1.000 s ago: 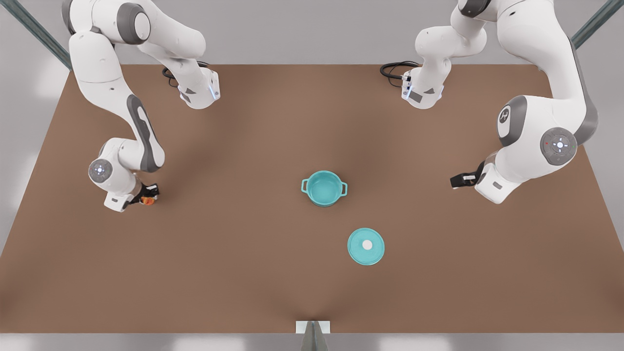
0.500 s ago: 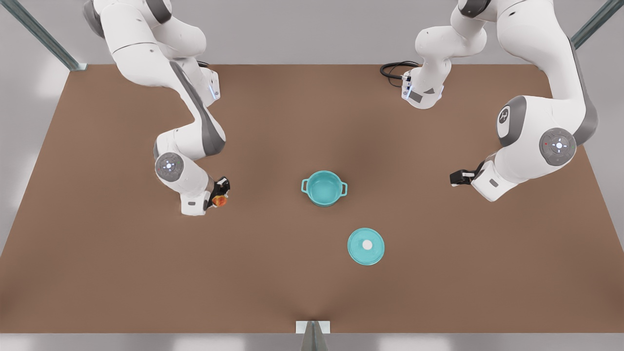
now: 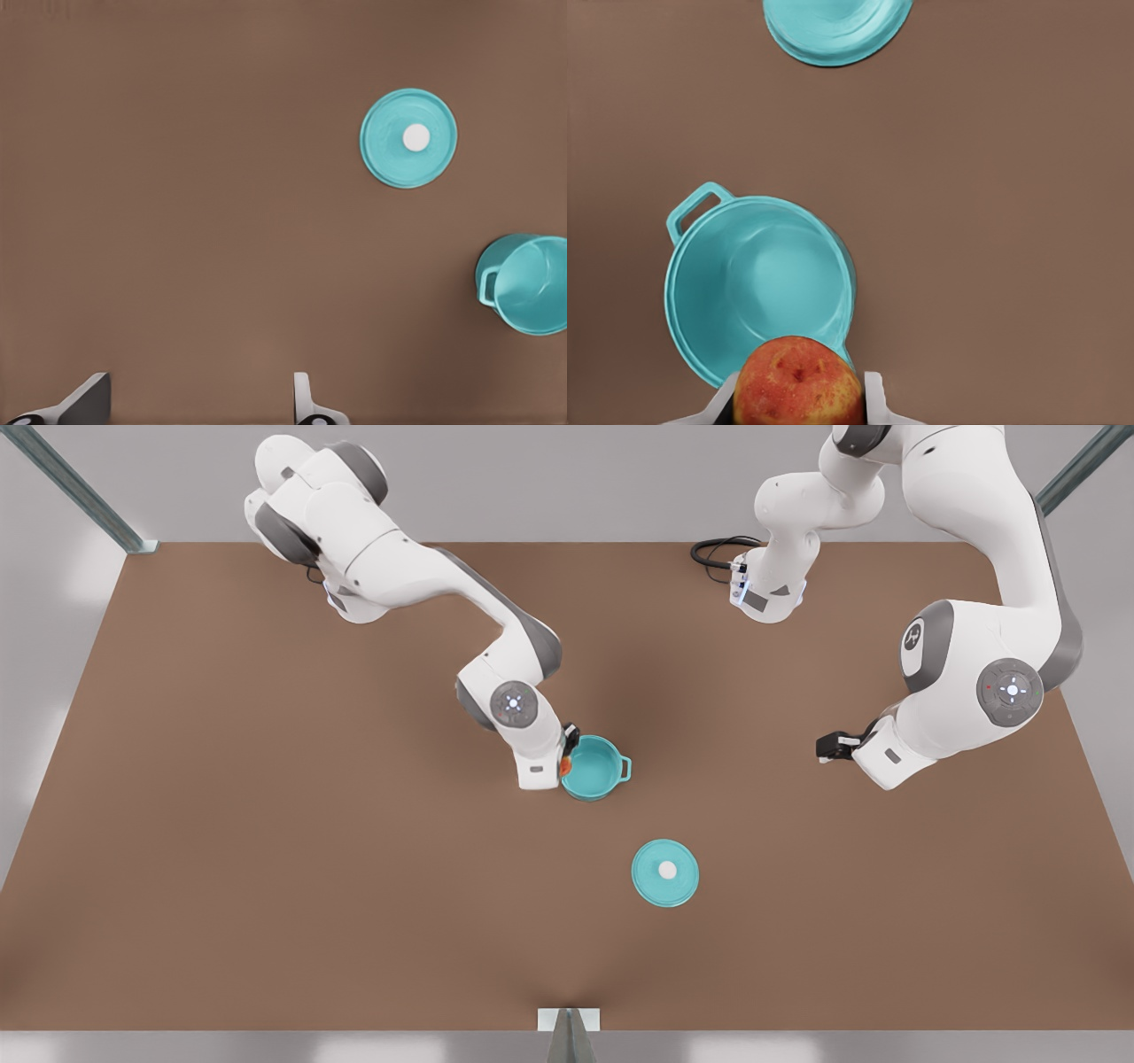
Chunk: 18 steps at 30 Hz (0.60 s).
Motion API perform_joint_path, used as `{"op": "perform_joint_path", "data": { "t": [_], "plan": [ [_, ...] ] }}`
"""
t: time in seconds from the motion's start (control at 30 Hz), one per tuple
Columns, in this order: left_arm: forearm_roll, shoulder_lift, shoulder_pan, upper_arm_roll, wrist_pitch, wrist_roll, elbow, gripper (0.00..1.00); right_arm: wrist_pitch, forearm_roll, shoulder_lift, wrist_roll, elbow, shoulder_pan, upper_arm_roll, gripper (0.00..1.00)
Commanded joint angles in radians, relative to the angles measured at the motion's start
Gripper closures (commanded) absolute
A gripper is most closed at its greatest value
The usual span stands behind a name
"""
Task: Open the pot lid and put the potato into the pot
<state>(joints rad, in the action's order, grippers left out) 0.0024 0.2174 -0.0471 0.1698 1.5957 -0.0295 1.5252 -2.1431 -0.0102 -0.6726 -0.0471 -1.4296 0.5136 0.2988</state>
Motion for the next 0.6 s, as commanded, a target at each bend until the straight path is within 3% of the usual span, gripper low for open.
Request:
{"op": "perform_joint_path", "data": {
  "t": [0.0, 0.3, 0.33, 0.37, 0.53, 0.57],
  "plan": [
    [0.001, -0.001, 0.000, 0.000, 0.001, 0.045, 0.000, 0.00, -0.130, 0.003, -0.024, 0.369, 0.008, 0.031, 0.000, 0.45],
    [0.001, -0.001, 0.000, 0.000, 0.001, 0.045, 0.000, 0.00, -0.239, 0.003, -0.154, 0.398, 0.087, 0.097, -0.010, 0.45],
    [0.001, -0.001, 0.000, 0.000, 0.001, 0.045, 0.000, 0.00, -0.239, 0.003, -0.154, 0.398, 0.087, 0.097, -0.010, 0.35],
    [0.001, -0.001, 0.000, 0.000, 0.001, 0.045, 0.000, 0.00, -0.239, 0.004, -0.153, 0.397, 0.087, 0.097, -0.012, 0.03],
    [0.001, -0.001, 0.000, 0.000, 0.001, 0.045, 0.000, 0.00, -0.235, 0.004, -0.118, 0.389, 0.078, 0.091, -0.030, 0.00],
    [0.001, -0.001, 0.000, 0.000, 0.001, 0.045, 0.000, 0.00, -0.195, 0.007, -0.036, 0.372, 0.031, 0.071, -0.090, 0.00]
  ]
}}
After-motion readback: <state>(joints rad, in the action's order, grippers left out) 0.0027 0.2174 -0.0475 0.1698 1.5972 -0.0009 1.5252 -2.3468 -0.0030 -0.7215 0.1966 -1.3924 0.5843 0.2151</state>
